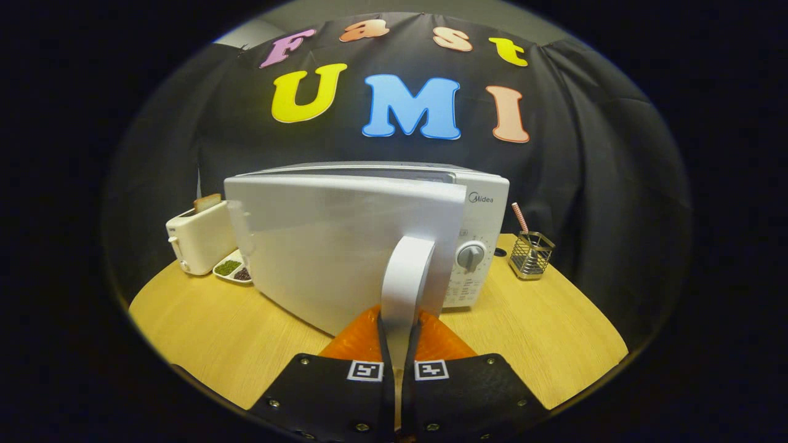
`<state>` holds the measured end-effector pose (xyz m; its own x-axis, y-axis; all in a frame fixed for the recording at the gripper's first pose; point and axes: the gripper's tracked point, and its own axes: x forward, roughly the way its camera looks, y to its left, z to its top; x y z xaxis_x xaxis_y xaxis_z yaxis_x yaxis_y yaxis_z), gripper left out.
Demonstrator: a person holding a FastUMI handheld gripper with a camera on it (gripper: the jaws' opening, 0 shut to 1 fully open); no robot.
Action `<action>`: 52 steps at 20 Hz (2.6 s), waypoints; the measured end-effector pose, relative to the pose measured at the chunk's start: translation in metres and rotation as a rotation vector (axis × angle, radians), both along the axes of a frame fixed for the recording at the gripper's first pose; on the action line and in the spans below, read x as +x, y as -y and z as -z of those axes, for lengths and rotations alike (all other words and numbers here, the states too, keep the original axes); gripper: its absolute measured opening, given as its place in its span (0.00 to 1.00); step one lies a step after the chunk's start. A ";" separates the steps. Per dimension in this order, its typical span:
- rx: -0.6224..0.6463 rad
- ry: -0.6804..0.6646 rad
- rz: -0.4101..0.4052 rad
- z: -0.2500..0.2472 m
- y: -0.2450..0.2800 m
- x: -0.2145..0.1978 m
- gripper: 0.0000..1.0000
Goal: Open the microwave, put the food inside, and close the microwave door.
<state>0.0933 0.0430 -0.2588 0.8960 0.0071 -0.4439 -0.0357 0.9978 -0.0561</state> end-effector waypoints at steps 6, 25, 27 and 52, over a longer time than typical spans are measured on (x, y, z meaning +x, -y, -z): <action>0.021 -0.034 -0.088 -0.002 -0.051 -0.058 0.07; -0.072 -0.044 -0.480 -0.028 -0.202 -0.165 0.95; -0.072 -0.067 -0.464 -0.029 -0.207 -0.168 0.95; 0.264 -0.198 -1.119 -0.073 -0.365 -0.240 0.95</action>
<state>-0.1470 0.4085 -0.1857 0.2460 0.8627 -0.4419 -0.8881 0.3832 0.2537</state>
